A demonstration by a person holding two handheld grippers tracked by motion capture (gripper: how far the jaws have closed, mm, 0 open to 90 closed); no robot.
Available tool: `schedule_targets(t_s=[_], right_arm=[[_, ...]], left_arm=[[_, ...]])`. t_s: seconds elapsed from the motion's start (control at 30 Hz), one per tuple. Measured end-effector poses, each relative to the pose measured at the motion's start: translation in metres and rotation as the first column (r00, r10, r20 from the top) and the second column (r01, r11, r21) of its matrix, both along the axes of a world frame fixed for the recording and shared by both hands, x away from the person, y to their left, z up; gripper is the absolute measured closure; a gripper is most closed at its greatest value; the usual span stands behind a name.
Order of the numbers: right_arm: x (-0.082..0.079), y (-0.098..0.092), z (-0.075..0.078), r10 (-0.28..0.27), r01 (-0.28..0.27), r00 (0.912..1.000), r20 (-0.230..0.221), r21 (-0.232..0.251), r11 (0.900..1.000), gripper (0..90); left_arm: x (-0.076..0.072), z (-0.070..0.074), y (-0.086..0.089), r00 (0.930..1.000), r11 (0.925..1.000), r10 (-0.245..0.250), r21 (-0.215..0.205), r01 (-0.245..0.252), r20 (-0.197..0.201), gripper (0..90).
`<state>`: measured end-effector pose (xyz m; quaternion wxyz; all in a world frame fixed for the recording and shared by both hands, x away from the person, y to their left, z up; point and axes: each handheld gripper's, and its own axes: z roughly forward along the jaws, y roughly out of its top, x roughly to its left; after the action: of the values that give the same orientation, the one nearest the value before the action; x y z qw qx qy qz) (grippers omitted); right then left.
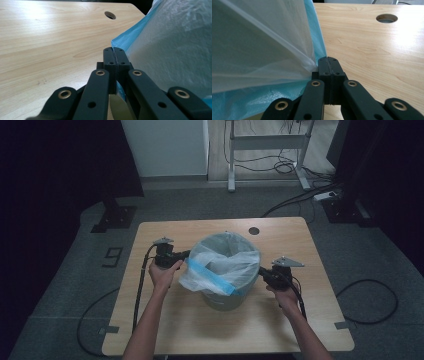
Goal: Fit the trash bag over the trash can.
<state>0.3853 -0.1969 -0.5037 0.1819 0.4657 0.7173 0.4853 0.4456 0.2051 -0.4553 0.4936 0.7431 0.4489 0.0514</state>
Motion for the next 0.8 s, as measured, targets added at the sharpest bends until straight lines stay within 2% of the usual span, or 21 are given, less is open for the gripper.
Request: schedule_targets(t_s=[0.17, 0.27, 0.37, 0.5, 0.63, 0.7, 0.8], right_arm=[[-0.003, -0.004, -0.005, -0.008, 0.007, 0.9998, -0.018, -0.009, 1.0, 89.2], [-0.006, -0.007, -0.006, -0.028, 0.028, 0.9996, -0.007, -0.002, 1.0, 88.9], [-0.012, -0.013, -0.002, -0.072, 0.072, 0.997, 0.026, 0.027, 0.997, 77.2], [-0.029, -0.027, 0.012, -0.115, 0.109, 0.9897, 0.085, 0.077, 0.991, 65.5], [-0.058, -0.034, 0.03, -0.09, 0.074, 0.9857, 0.143, 0.117, 0.99, 59.5], [-0.075, -0.033, 0.041, -0.051, 0.029, 0.9831, 0.176, 0.129, 0.991, 58.1], [-0.098, -0.028, 0.058, 0.018, -0.051, 0.9747, 0.223, 0.144, 0.988, 54.8]], left_arm=[[-0.007, -0.005, 0.008, 1.0, 0.9997, 0.006, -0.024, -0.006, 0.0, 89.4], [-0.011, -0.005, 0.012, 0.9998, 0.999, 0.01, -0.043, -0.009, 0.019, 89.2], [-0.013, -0.004, 0.015, 0.9995, 0.9987, 0.014, -0.049, -0.013, 0.03, 88.7], [-0.015, -0.002, 0.017, 0.9986, 0.998, 0.015, -0.062, -0.012, 0.05, 87.5], [-0.016, 0.0, 0.018, 0.9981, 0.9979, 0.014, -0.065, -0.01, 0.061, 86.8], [-0.017, 0.001, 0.019, 0.9978, 0.998, 0.015, -0.062, -0.01, 0.065, 86.6], [-0.018, 0.003, 0.019, 0.9976, 0.9979, 0.017, -0.063, -0.013, 0.067, 86.4]])
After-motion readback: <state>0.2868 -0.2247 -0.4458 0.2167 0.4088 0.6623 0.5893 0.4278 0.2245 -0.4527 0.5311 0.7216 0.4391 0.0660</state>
